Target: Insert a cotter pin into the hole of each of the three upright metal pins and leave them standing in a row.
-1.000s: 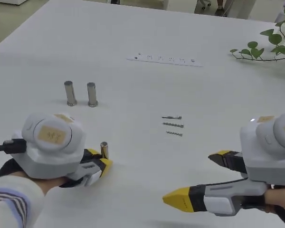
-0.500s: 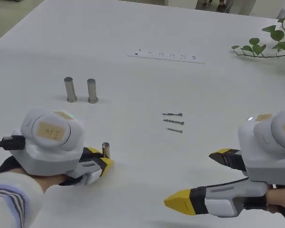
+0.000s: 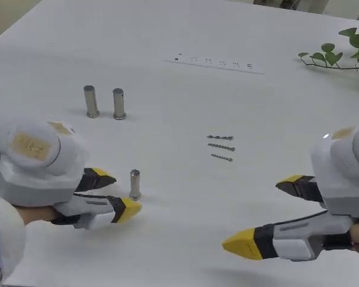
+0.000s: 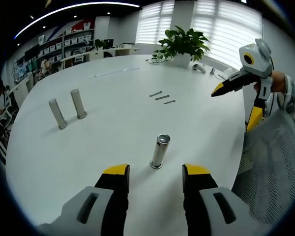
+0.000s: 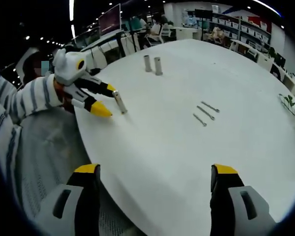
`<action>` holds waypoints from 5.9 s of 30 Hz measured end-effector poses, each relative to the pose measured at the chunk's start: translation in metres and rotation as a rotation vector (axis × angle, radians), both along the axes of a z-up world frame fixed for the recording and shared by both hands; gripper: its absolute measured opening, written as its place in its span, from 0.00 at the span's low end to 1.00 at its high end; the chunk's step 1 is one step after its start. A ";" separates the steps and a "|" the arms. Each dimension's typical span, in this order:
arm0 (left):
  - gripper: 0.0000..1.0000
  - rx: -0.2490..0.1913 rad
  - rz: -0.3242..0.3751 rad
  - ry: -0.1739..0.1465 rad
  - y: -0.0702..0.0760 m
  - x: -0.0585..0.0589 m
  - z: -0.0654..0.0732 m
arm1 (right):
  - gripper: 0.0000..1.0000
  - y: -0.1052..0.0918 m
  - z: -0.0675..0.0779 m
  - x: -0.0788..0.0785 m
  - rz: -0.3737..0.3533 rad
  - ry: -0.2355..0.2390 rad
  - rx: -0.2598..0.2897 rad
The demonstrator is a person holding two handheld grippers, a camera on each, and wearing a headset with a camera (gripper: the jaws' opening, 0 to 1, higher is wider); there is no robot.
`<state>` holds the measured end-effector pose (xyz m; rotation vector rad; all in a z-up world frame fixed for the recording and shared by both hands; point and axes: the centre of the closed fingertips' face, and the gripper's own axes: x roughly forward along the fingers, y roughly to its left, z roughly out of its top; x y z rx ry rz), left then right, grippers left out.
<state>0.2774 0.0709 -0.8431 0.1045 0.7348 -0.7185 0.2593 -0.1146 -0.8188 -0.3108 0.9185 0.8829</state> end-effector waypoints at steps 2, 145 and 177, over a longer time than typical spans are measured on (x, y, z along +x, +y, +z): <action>0.53 0.009 -0.005 -0.010 0.005 0.000 0.005 | 0.94 -0.002 0.002 0.003 0.006 -0.003 -0.009; 0.78 -0.123 -0.055 -0.078 0.006 -0.015 0.038 | 0.02 0.035 -0.029 0.117 0.588 -0.151 -0.389; 0.68 -0.201 -0.045 -0.046 -0.014 0.014 0.063 | 0.02 0.102 0.047 0.053 0.675 -0.421 -0.197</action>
